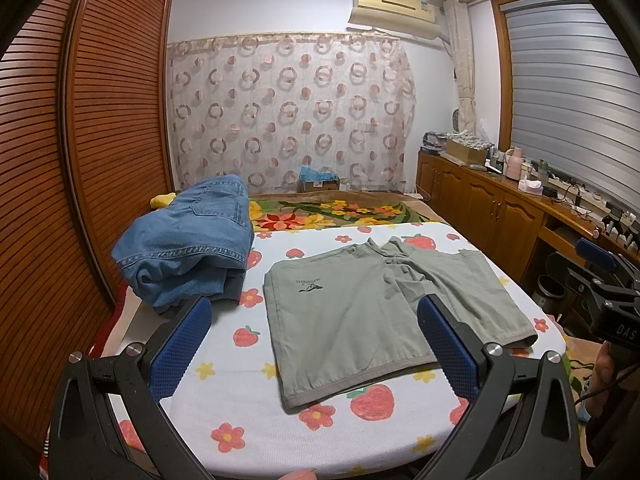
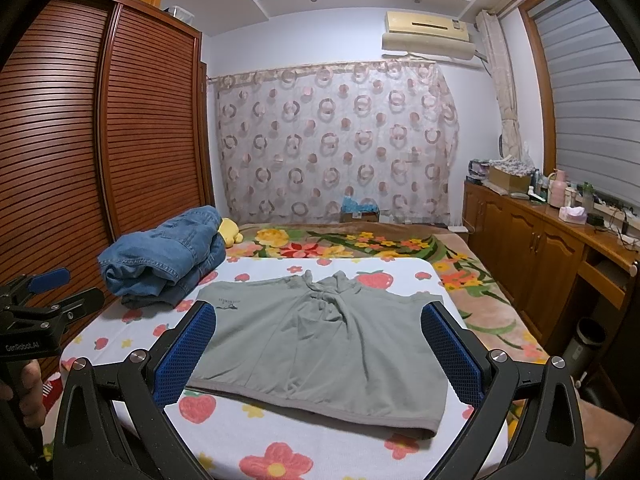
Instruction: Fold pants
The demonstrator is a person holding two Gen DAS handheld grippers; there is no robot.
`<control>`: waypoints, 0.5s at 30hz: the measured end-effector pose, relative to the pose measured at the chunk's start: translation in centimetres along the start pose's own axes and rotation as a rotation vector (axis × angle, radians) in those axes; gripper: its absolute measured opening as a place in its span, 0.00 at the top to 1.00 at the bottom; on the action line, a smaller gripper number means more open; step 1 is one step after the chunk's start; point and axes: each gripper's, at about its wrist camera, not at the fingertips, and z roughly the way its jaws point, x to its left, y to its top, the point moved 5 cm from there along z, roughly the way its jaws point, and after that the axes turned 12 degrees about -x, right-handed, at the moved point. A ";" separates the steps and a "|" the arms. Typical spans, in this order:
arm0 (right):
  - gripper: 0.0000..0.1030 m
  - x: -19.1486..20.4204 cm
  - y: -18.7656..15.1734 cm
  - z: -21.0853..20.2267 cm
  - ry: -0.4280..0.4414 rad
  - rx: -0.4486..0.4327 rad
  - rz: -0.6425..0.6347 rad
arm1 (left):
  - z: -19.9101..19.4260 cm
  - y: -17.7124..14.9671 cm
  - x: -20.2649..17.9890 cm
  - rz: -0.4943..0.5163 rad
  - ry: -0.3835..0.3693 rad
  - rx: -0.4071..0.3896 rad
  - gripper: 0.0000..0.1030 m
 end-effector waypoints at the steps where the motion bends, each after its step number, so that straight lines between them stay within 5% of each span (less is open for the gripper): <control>1: 0.00 0.0 0.0 0.0 0.001 0.000 -0.001 | 0.0 -0.1 0.0 0.000 0.000 0.000 0.00; 15: 0.00 -0.4 -0.2 -0.1 -0.007 0.009 0.011 | -0.2 0.1 -0.4 -0.002 -0.005 0.016 0.00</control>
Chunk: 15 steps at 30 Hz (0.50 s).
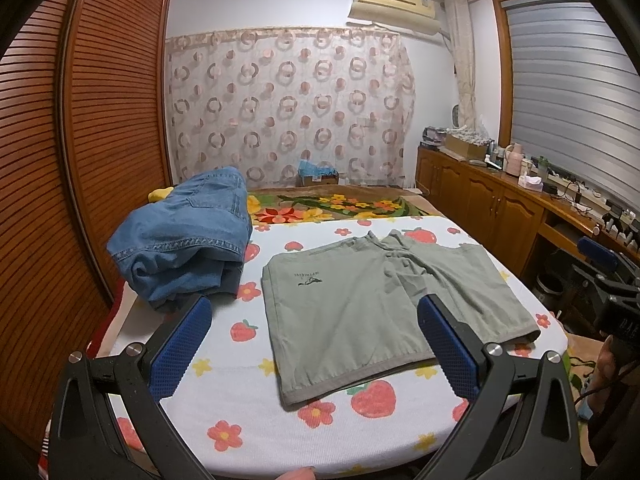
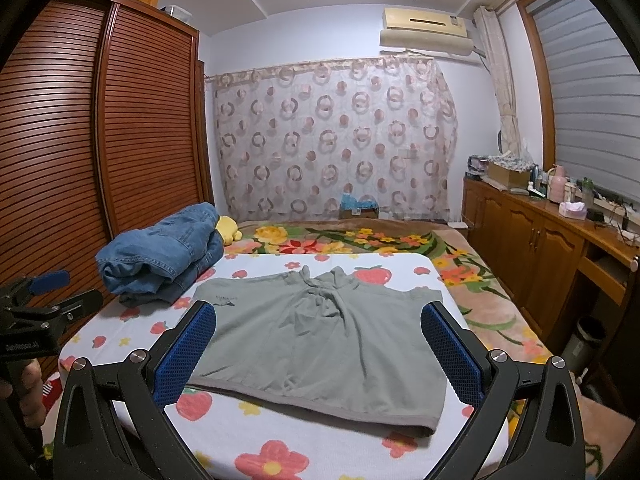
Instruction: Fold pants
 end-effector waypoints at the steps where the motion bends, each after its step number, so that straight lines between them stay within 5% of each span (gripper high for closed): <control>1: 0.00 -0.1 0.0 0.1 -0.002 0.002 0.001 | 0.0 0.0 -0.1 0.000 -0.002 0.005 0.00; 15: 0.00 -1.3 -1.7 1.4 -0.027 0.065 0.004 | 3.7 -3.8 1.3 -0.034 -0.045 0.073 0.00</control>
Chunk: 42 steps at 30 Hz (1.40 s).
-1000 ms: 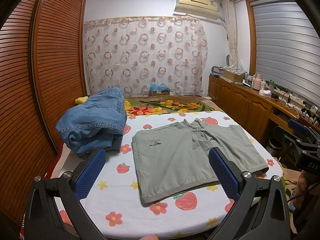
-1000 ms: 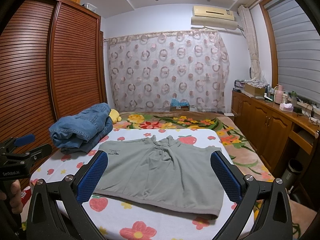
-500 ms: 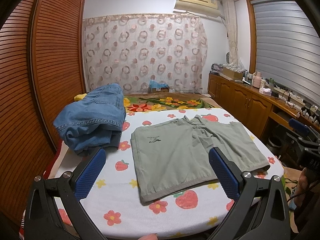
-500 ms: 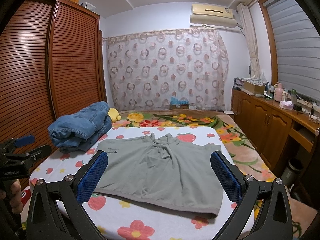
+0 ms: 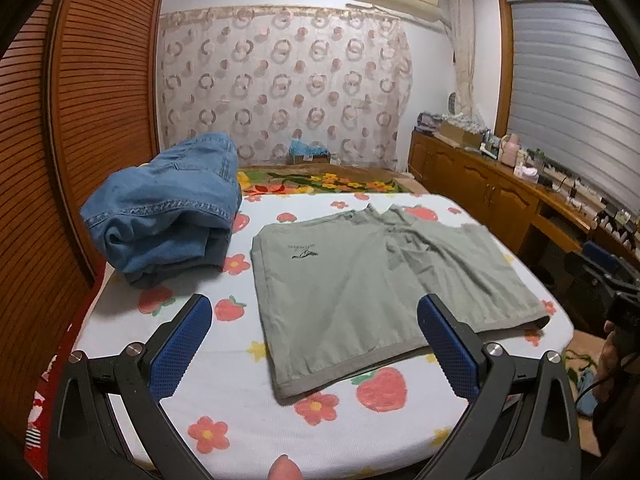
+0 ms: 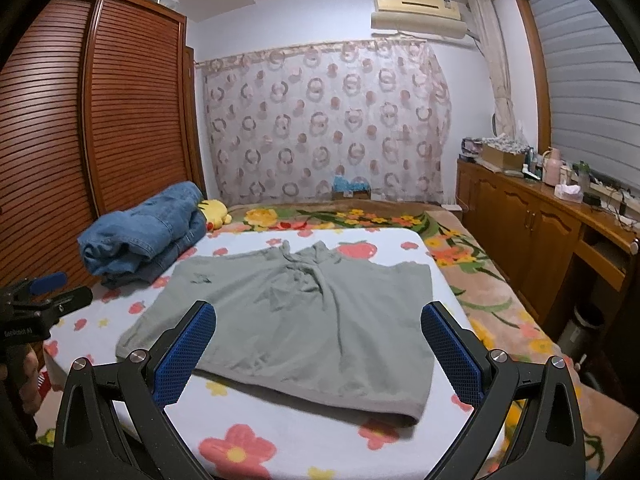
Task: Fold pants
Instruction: 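Lower both grippers toward the hem of the grey-green pants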
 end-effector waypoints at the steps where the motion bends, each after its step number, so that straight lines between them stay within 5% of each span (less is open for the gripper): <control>1: 0.00 -0.1 0.0 0.1 -0.005 0.004 -0.002 | 0.3 -0.3 0.1 0.007 -0.003 0.007 0.00; 18: 0.06 -2.1 -1.1 0.8 -0.075 0.155 0.009 | 4.2 -5.7 2.4 0.014 -0.057 0.174 0.01; 28: 0.21 -2.0 -0.1 1.0 -0.099 0.221 0.045 | 4.6 -7.7 3.6 -0.003 -0.048 0.233 0.15; 36: 0.33 -2.5 -0.3 1.6 -0.073 0.257 0.093 | 5.1 -9.1 4.1 0.000 -0.026 0.265 0.15; 42: 0.57 -2.6 -0.2 1.8 -0.031 0.285 0.118 | 5.2 -9.2 3.8 0.031 -0.020 0.262 0.15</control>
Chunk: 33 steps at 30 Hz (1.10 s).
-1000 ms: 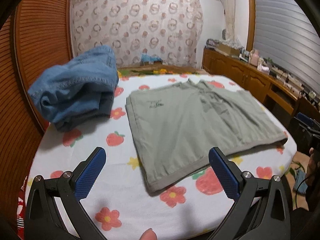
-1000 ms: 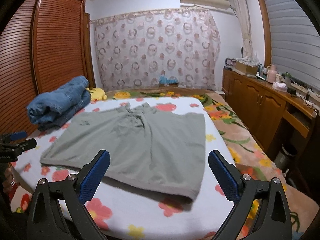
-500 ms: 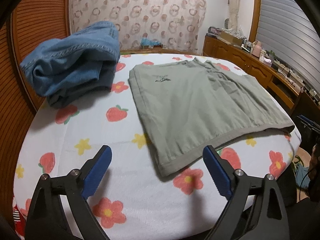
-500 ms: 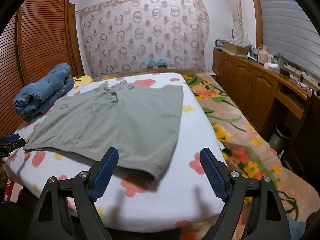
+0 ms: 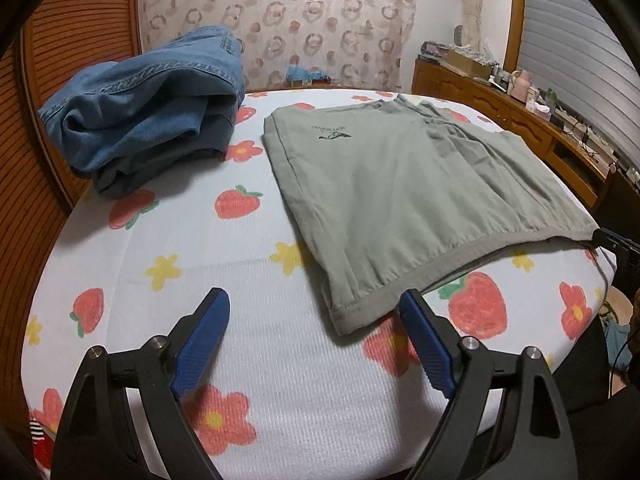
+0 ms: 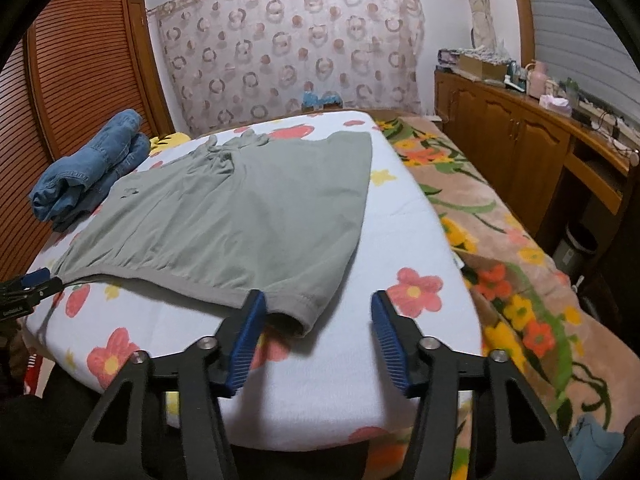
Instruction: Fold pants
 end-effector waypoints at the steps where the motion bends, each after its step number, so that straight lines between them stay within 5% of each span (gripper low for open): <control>1: 0.64 -0.6 0.1 0.4 0.009 0.001 0.003 | 0.0 0.0 0.0 0.002 0.000 0.000 0.15; 5: 0.84 -1.2 0.1 0.4 0.031 0.007 -0.013 | 0.1 0.1 0.0 0.006 0.004 0.000 0.15; 8: 0.87 -1.8 0.4 -0.1 0.037 -0.003 -0.017 | 0.0 0.2 -0.2 0.000 -0.007 -0.005 0.21; 22: 0.89 -1.4 1.5 -0.1 0.039 -0.011 -0.034 | -0.9 0.2 -1.2 -0.043 -0.133 -0.005 0.88; 33: 0.92 -0.9 2.1 -1.1 0.044 -0.036 -0.043 | -3.8 1.6 -2.0 -0.026 -0.190 -0.036 0.93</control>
